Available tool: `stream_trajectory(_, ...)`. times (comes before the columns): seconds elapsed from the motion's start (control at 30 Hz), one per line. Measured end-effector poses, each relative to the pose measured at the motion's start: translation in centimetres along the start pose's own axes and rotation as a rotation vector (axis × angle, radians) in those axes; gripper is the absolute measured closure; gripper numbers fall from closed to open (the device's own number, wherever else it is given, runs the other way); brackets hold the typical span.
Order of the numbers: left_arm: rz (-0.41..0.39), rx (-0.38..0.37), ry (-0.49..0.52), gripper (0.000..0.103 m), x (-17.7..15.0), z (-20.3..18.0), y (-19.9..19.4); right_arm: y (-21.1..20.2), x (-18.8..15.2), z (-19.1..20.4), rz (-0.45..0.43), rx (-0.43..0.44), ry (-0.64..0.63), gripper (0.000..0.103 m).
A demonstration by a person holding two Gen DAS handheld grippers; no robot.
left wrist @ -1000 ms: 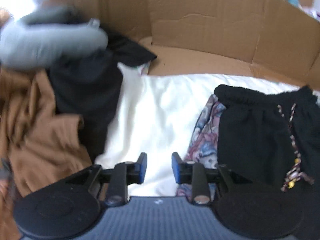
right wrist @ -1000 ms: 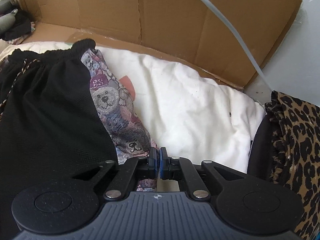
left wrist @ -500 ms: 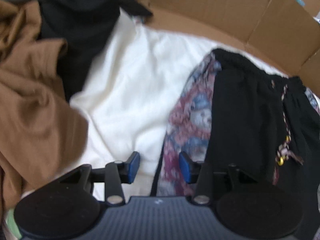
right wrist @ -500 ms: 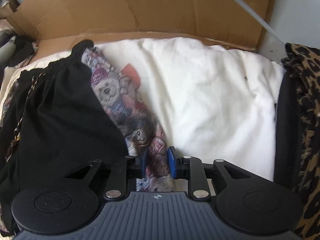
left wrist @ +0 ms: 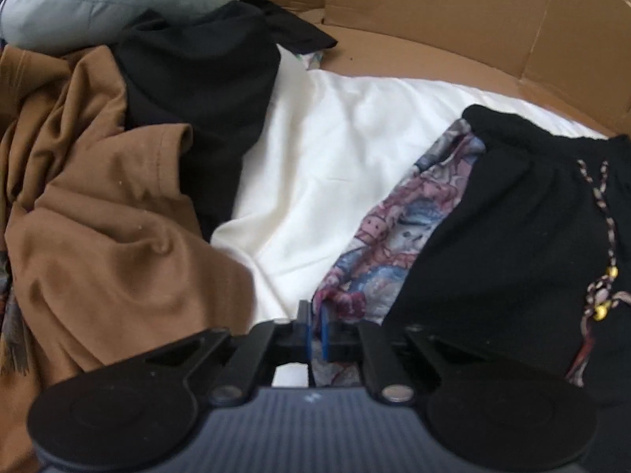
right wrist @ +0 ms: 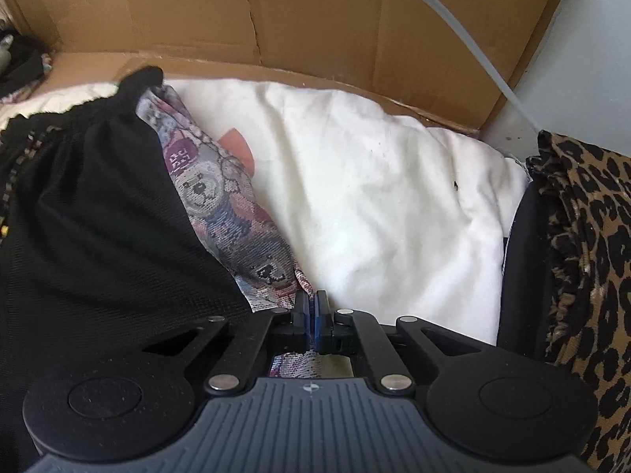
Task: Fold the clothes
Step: 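Open the left tool and pull it back while the right tool holds the lining, then open the right tool off the bear-print lining and pull both tools back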
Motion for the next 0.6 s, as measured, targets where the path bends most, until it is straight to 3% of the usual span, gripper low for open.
stream_trajectory(0.1,-0.005,0.018,0.020,0.096,-0.1,-0.2,0.4,0.4,0.0,0.3,0.017,0.006,-0.010,0.103)
stream_trajectory(0.2,0.003,-0.019,-0.027,0.086,-0.3,0.4,-0.2,-0.1,0.2,-0.2,0.021,0.072,0.038,0.096)
stream_trajectory(0.3,0.024,-0.053,-0.046,0.072,-1.2,0.9,-1.1,-1.0,-0.4,-0.8,0.019,0.126,0.068,0.065)
stream_trajectory(0.33,0.027,-0.064,-0.051,0.070,-1.5,1.1,-1.4,-1.4,-0.7,-1.0,0.018,0.142,0.076,0.062)
stream_trajectory(0.6,-0.021,-0.152,-0.124,0.058,-3.4,3.1,-5.4,-4.1,-4.0,-1.7,0.002,0.224,0.133,0.062)
Point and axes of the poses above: each gripper's, at about its wrist camera, not at the fingertips, and y roughly the way its jaws point, z to its left, x to its top, the point moved 8 cm from there along y, roughly the way its jaws point, and after that the axes turned 7 degrees about -y, right-handed, at the moved point
